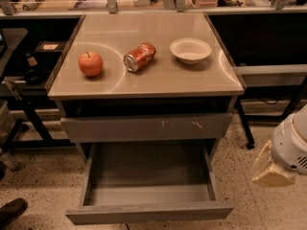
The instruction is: Close middle drawer
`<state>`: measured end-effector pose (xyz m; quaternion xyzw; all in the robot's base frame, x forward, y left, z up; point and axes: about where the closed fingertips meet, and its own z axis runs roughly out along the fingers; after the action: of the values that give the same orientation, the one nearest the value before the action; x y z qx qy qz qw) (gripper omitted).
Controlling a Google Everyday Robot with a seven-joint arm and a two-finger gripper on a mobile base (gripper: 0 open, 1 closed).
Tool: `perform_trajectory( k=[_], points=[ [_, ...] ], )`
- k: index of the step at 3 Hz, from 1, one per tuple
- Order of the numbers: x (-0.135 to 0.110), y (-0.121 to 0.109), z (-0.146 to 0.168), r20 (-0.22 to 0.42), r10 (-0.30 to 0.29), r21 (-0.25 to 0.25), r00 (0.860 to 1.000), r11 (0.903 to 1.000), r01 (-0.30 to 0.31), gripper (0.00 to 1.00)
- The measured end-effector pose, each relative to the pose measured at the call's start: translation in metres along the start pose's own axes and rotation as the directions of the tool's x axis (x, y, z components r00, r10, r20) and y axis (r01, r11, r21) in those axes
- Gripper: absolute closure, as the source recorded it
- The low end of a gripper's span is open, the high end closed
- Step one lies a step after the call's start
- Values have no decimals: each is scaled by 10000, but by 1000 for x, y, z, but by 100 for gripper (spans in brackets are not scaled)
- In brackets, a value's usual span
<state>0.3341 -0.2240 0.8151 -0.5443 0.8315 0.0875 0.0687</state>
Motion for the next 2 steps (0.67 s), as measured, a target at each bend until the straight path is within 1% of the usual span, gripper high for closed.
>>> perform_trajectory(
  k=[1, 2],
  points=[
    [0, 10, 21, 194, 221, -544, 9996, 9983, -210, 100],
    [-2, 27, 66, 515, 559, -1064, 9971, 9931, -501, 100]
  ],
)
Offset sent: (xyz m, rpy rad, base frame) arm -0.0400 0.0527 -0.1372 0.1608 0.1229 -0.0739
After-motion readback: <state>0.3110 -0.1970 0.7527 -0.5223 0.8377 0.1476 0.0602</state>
